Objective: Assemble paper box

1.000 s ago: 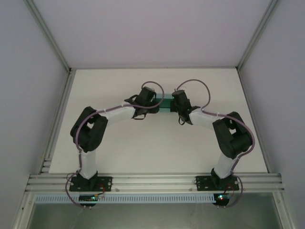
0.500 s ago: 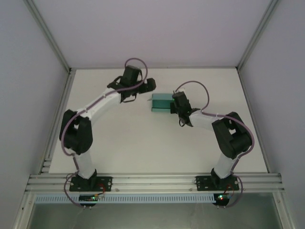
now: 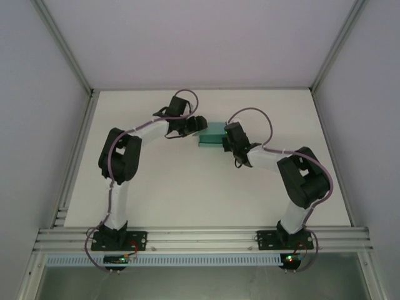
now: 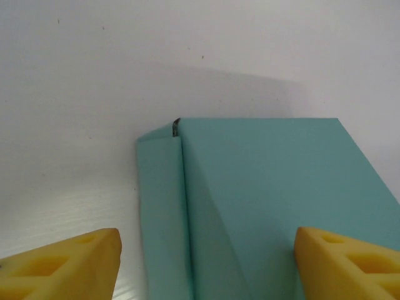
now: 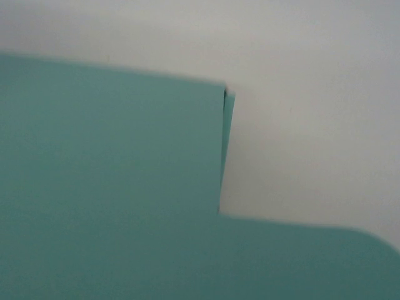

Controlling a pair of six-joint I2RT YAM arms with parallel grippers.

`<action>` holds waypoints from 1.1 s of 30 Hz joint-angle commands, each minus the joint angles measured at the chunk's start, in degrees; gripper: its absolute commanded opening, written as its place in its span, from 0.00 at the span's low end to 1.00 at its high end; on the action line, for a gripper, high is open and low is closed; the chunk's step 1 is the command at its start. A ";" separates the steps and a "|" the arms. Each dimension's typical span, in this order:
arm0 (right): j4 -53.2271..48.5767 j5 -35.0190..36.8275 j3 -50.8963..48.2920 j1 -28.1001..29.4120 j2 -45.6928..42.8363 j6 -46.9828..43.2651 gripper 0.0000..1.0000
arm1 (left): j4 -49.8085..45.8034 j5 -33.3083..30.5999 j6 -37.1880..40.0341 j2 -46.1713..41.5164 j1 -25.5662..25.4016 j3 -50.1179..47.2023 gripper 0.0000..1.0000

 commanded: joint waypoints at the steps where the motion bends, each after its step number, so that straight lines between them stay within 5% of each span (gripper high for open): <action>1: -7.01 -0.88 -1.63 1.29 -1.79 -0.73 0.17 | 1.79 2.66 -1.01 -0.10 -0.28 -3.04 0.66; 11: -16.88 -8.11 -7.00 0.80 -16.14 1.87 0.51 | 5.71 2.28 -2.29 1.68 0.25 -7.30 0.53; 16: -19.50 -16.38 -6.81 -5.47 -19.65 2.29 0.99 | 12.37 6.11 -4.08 3.37 1.77 -10.18 0.41; 24: -14.04 -35.96 1.42 -17.70 -11.90 7.78 0.99 | 19.95 10.95 -7.40 4.10 4.52 -16.52 0.19; 33: -15.83 -51.19 14.49 -19.84 2.79 10.54 0.99 | 25.42 14.19 -8.88 3.96 6.42 -20.52 0.16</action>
